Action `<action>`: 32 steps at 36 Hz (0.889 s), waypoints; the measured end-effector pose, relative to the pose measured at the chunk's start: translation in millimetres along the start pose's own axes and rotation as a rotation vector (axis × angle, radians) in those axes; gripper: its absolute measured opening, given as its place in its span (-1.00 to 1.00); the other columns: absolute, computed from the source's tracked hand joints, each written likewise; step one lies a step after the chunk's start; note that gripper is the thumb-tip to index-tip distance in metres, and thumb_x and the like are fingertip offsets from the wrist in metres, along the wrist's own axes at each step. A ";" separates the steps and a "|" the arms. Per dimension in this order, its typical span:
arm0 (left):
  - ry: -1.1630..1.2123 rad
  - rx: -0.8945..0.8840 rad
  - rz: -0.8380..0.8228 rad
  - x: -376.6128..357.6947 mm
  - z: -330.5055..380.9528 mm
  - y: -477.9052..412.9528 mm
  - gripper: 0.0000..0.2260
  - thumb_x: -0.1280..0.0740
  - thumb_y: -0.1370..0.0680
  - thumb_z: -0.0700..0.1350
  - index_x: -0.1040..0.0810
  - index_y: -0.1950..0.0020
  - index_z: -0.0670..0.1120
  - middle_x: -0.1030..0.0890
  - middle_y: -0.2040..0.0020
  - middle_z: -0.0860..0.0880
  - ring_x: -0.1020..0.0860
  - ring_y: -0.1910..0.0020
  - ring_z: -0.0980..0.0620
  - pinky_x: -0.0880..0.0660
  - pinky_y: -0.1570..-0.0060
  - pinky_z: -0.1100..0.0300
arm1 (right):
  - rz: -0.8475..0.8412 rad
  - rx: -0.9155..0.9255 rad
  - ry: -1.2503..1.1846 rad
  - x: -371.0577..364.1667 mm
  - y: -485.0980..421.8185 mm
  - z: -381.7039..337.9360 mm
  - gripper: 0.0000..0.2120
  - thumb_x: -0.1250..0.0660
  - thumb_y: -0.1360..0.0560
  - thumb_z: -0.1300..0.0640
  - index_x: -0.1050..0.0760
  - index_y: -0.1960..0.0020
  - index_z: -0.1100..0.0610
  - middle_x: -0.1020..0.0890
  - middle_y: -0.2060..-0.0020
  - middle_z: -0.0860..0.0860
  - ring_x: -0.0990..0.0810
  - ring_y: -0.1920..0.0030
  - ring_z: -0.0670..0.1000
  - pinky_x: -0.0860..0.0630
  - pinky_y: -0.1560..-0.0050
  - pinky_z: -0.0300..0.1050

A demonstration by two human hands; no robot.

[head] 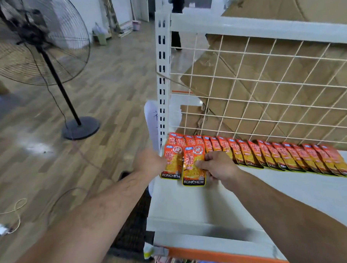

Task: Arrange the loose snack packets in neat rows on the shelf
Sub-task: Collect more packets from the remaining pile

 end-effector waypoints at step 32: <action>-0.122 -0.305 0.033 23.5 22.7 31.0 -0.84 -0.30 -0.57 0.04 -0.50 -0.01 -0.04 -0.60 0.07 -0.01 -0.57 0.07 -0.04 -0.47 0.14 0.16 | 0.261 0.006 0.796 -25.2 -15.3 -27.2 -0.69 -0.38 -0.48 -0.15 -0.43 0.10 0.09 -0.55 0.20 0.02 -0.56 0.16 0.09 -0.43 0.28 -0.14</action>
Point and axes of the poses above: each hand's wrist, its own y-axis away from the middle knuckle, its own x-axis out of the back of the hand, z = x × y, the point moved 7 cm from there along -y, towards the middle knuckle
